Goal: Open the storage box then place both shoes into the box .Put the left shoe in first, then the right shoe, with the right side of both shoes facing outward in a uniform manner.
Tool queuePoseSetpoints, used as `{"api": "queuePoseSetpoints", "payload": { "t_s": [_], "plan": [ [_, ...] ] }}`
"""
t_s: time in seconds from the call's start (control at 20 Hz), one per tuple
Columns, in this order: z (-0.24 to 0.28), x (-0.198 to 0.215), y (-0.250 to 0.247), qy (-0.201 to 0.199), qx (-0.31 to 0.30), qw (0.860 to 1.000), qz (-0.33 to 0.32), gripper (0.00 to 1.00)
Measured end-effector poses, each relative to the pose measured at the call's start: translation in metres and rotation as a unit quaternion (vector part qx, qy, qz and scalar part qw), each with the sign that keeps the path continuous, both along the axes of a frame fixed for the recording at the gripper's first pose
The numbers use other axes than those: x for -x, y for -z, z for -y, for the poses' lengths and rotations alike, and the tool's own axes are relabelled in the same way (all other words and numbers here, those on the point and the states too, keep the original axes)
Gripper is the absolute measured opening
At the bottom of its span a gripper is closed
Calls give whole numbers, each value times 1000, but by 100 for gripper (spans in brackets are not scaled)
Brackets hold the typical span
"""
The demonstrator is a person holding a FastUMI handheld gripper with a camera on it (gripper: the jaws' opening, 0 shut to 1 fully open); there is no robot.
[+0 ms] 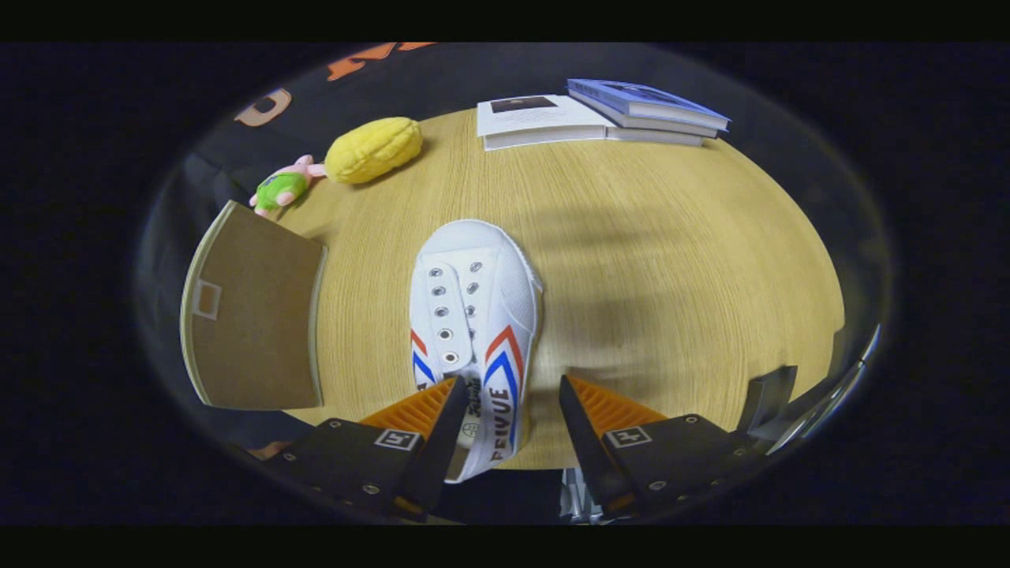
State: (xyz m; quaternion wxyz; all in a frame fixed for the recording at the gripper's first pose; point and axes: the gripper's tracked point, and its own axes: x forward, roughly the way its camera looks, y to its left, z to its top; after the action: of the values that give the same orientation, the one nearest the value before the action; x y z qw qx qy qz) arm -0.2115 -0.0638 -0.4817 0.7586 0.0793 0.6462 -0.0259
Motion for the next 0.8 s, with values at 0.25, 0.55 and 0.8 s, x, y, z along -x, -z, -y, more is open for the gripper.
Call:
{"api": "queuePoseSetpoints", "payload": {
  "t_s": [0.25,0.55,0.8],
  "plan": [
    [-5,3,11,-13,8,1000,-20,43],
    [0,-2,0,40,-22,999,10,19],
    [-23,-6,-13,67,-64,995,21,10]
  ]
}}
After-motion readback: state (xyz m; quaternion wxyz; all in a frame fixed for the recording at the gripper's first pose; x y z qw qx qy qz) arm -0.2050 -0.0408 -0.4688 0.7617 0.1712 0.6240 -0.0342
